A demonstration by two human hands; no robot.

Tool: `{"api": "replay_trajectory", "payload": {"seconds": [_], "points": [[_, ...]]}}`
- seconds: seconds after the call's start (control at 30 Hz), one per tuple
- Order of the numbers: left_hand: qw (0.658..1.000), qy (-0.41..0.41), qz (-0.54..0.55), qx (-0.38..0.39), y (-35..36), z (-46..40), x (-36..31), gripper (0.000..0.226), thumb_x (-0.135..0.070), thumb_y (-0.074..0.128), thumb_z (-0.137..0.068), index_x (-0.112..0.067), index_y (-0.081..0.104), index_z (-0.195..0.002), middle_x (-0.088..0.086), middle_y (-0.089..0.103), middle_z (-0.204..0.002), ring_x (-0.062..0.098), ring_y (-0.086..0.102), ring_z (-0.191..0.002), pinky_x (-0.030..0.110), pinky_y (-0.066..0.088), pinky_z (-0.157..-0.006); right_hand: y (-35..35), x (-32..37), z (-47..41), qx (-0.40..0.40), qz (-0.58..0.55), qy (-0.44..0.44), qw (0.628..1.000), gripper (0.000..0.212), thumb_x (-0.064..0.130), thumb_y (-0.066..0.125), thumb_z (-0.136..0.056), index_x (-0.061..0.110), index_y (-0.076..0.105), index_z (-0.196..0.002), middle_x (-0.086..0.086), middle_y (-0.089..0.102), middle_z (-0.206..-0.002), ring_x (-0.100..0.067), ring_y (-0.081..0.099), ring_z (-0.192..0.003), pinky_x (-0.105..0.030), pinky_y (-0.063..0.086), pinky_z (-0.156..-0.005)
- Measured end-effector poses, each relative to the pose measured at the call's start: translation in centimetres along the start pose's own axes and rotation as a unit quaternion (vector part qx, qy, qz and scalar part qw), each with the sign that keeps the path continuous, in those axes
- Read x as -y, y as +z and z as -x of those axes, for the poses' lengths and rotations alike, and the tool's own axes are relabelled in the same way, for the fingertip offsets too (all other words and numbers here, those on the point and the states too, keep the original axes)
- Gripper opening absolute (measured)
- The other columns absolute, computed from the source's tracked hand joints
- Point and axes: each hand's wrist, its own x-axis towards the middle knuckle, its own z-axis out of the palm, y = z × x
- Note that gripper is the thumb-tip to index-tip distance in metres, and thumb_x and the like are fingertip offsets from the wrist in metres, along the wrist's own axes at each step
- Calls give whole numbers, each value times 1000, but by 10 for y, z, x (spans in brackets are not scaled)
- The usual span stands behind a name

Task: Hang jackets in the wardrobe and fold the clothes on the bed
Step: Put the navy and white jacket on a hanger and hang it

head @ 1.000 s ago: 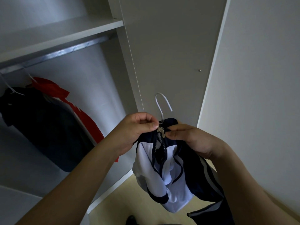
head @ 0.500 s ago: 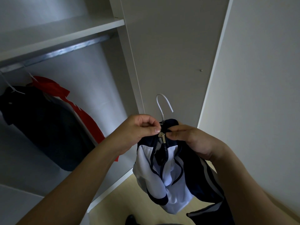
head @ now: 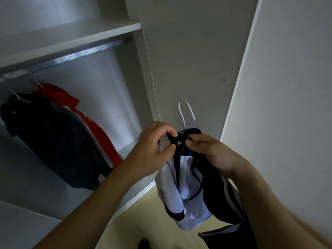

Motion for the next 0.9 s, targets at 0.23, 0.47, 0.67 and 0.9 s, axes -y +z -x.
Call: {"api": "replay_trajectory", "payload": {"seconds": [0.23, 0.47, 0.67, 0.9], "points": [[997, -17, -54, 61, 6, 9, 1, 16, -26, 64, -92, -14, 59, -84, -11, 50, -69, 3, 48, -64, 11, 36, -57, 0, 4, 0, -3, 52, -24, 998, 38, 21, 54, -95, -17, 54, -91, -14, 50, -84, -23, 45, -78, -32, 37, -70], [993, -92, 38, 69, 11, 5, 3, 30, -18, 53, -98, -18, 49, -68, -9, 39, -55, 4, 35, -52, 19, 28, -51, -1, 2, -1, -17, 79, -27, 996, 44, 25, 54, -93, -19, 53, -95, -13, 53, -85, -23, 47, -79, -34, 35, -75], [965, 117, -226, 69, 13, 11, 6, 22, -19, 45, -87, -11, 42, -67, -1, 39, -60, 16, 35, -53, 27, 21, -52, -1, -5, -12, -99, 99, -80, 987, 32, 13, 55, -96, -16, 56, -82, -14, 51, -79, -21, 49, -76, -31, 38, -72], [900, -260, 221, 269, 4, 30, 7, 28, -6, 48, -86, -15, 49, -59, -3, 41, -58, 11, 34, -54, 30, 29, -57, 6, -3, -26, -222, 100, -131, 961, 23, 18, 52, -100, 5, 68, -90, -11, 53, -106, -17, 56, -95, -25, 42, -87]]}}
